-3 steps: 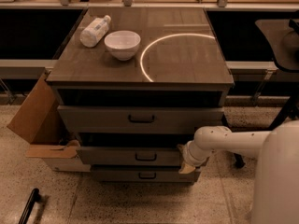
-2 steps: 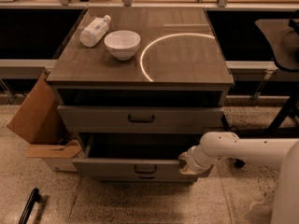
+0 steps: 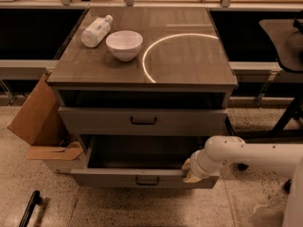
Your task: Open middle drawer
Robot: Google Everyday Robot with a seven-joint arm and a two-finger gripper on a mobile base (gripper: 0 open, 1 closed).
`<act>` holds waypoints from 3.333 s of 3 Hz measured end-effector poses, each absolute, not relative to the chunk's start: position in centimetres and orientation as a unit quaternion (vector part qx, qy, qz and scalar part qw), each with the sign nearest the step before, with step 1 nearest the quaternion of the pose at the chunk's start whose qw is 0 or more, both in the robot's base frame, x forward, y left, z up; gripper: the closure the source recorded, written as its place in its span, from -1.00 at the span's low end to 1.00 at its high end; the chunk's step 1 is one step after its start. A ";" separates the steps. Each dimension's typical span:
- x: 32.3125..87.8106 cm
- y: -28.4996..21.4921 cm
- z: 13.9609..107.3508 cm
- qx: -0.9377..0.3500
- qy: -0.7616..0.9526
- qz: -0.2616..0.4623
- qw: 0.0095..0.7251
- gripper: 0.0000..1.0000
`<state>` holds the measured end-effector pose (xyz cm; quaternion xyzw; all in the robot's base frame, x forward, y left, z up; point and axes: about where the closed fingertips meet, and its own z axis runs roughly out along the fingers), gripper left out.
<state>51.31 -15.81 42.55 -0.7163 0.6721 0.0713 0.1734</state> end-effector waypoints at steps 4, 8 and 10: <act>46.9 -15.2 42.6 -0.711 0.673 0.114 0.169 1.00; 46.7 -16.5 44.4 -0.709 0.675 0.102 0.176 -0.77; 46.2 -24.2 50.3 -0.679 0.710 0.052 0.180 -1.00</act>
Offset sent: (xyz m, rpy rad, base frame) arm -0.1372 0.0315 0.0046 0.2182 0.1881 0.0062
